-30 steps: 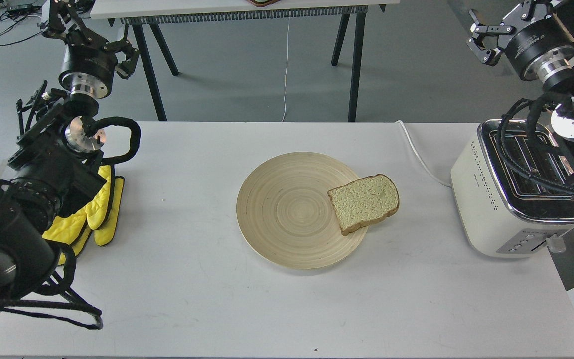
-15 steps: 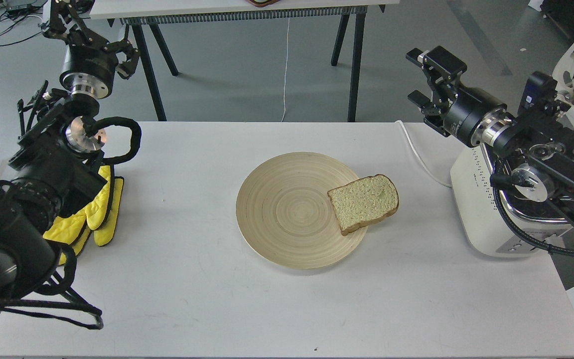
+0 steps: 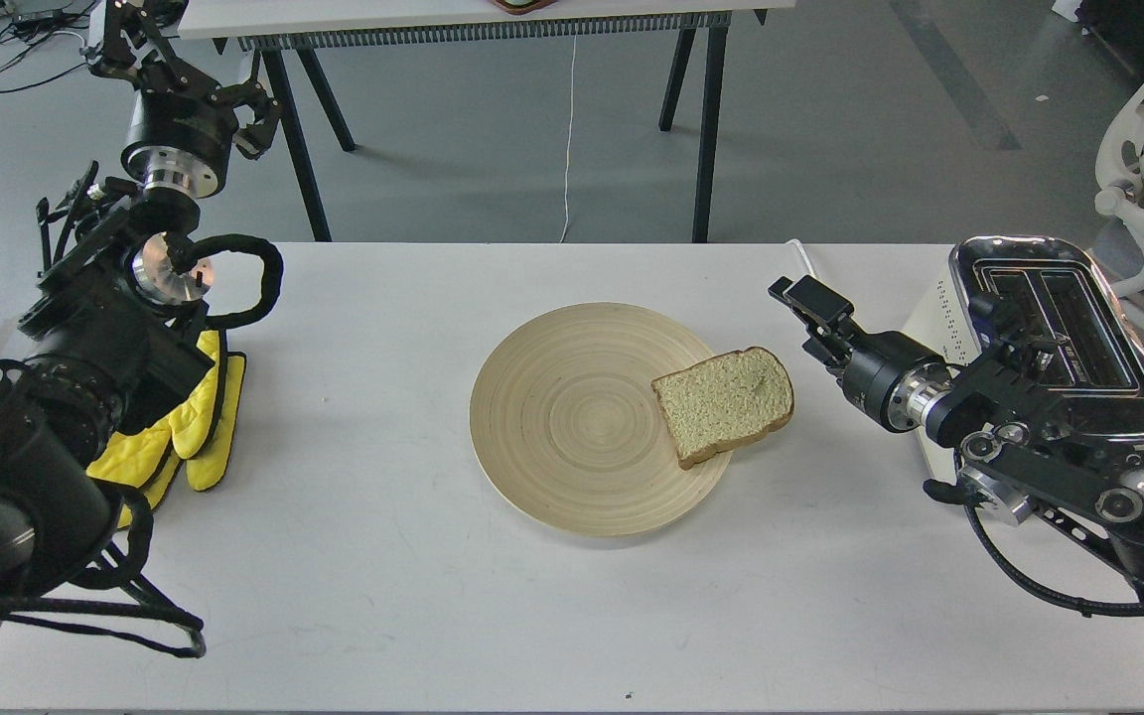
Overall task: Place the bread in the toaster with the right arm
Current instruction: 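Move the right gripper from the toaster toward the bread slice in the bowl, then close the right gripper on the bread slice edge and lift it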
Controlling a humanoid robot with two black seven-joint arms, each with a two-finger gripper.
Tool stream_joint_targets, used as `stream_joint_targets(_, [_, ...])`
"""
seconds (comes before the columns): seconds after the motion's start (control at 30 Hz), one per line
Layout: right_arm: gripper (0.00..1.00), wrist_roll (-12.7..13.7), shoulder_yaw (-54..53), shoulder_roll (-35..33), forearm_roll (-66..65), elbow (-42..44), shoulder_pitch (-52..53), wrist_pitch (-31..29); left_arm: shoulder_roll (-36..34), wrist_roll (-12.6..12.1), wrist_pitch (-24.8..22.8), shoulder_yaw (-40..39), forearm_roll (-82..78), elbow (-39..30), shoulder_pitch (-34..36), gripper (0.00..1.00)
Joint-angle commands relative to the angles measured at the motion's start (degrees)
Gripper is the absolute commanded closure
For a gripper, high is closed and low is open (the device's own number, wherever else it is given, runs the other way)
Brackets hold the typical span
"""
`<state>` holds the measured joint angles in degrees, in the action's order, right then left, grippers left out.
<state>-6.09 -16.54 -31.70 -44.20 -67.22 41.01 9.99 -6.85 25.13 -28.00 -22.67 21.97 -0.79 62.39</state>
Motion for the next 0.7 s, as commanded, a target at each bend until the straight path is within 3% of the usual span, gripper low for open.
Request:
stream_joint_targets(0.0, [0.02,0.2,3.5,0.1,-0.3,1.4,-0.1,0.0,0.0,0.0,0.0,0.1,0.0,0.0,0.0,0.0])
stream_joint_targets(0.33, [0.14,0.4,7.0,1.8,-0.3,1.8,-3.1,5.6,0.0,0.0,0.0,0.0,0.0,0.0,0.1,0.0])
stream_joint_targets(0.47, [0.29,0.2,7.2,1.8,-0.2,1.8,-3.3,5.3,0.0,0.0,0.0,0.1,0.0,0.0,0.0,0.0])
stream_joint_targets(0.67, [0.4,0.2,7.2,3.8,-0.2,3.4,-3.8,5.0,0.0,0.0,0.0,0.1,0.0,0.0,0.0,0.0])
